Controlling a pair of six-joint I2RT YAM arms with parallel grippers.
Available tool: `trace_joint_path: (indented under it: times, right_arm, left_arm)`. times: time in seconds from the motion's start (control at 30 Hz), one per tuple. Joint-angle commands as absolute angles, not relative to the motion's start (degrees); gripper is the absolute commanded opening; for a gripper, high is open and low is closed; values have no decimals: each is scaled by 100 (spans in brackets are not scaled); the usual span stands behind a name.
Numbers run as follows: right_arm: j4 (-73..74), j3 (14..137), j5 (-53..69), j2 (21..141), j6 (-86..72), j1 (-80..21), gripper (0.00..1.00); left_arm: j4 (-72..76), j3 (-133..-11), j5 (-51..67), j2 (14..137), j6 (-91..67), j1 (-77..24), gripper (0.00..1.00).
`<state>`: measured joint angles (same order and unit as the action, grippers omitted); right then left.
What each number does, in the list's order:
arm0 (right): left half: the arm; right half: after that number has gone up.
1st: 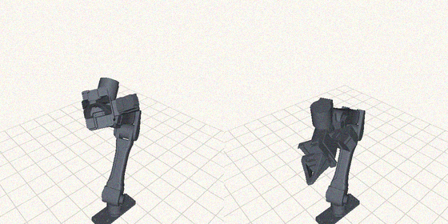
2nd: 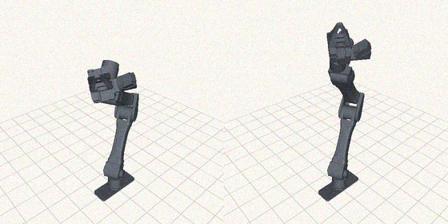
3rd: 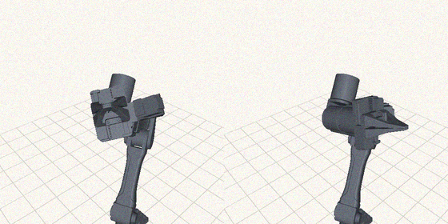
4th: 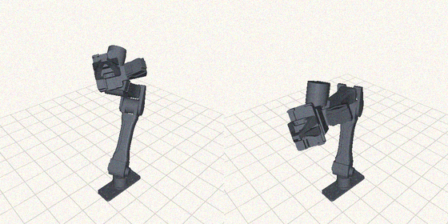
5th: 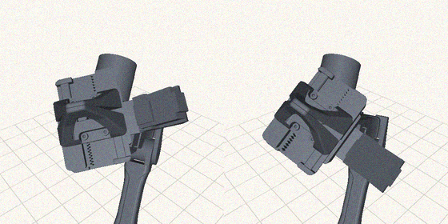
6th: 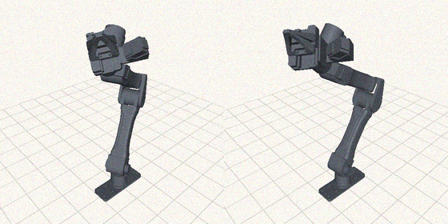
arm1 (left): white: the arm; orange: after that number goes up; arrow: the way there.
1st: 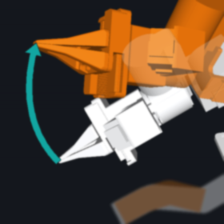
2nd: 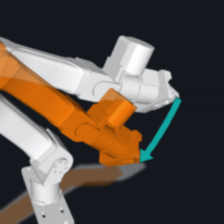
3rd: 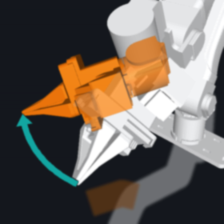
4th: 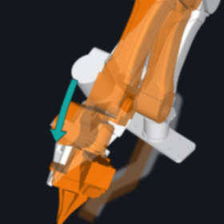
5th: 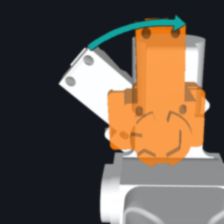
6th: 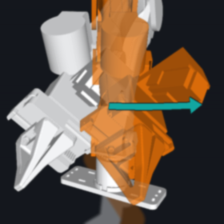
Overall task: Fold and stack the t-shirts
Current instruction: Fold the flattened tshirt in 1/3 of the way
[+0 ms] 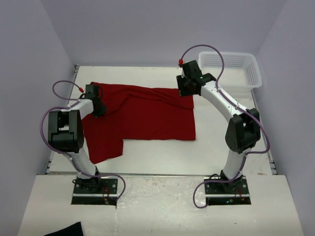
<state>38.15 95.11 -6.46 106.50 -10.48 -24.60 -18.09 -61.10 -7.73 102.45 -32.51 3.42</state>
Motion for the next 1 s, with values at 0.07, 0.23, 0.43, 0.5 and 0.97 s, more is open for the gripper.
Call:
trace_joint_path:
  times: [0.07, 0.23, 0.43, 0.5, 0.97]
  right_arm:
    - [3806, 9571, -712, 10512, -1046, -2505, 43]
    - [3850, 9598, -721, 10573, -1046, -2522, 43]
    - [3867, 9642, -703, 10564, -1037, -2558, 43]
    - [3876, 9659, -703, 10564, -1037, -2558, 43]
    - [3911, 9729, -721, 10652, -1002, -2602, 43]
  left_arm:
    - [-1679, -6047, -949, 10029, -3331, 378, 0]
    - [-1722, -5906, -1098, 9546, -3410, 378, 0]
    - [-1907, -5880, -1362, 8895, -3498, 378, 0]
    - [-2021, -5941, -1432, 8781, -3498, 369, 0]
    - [-2320, -5897, -2013, 8411, -3656, 404, 0]
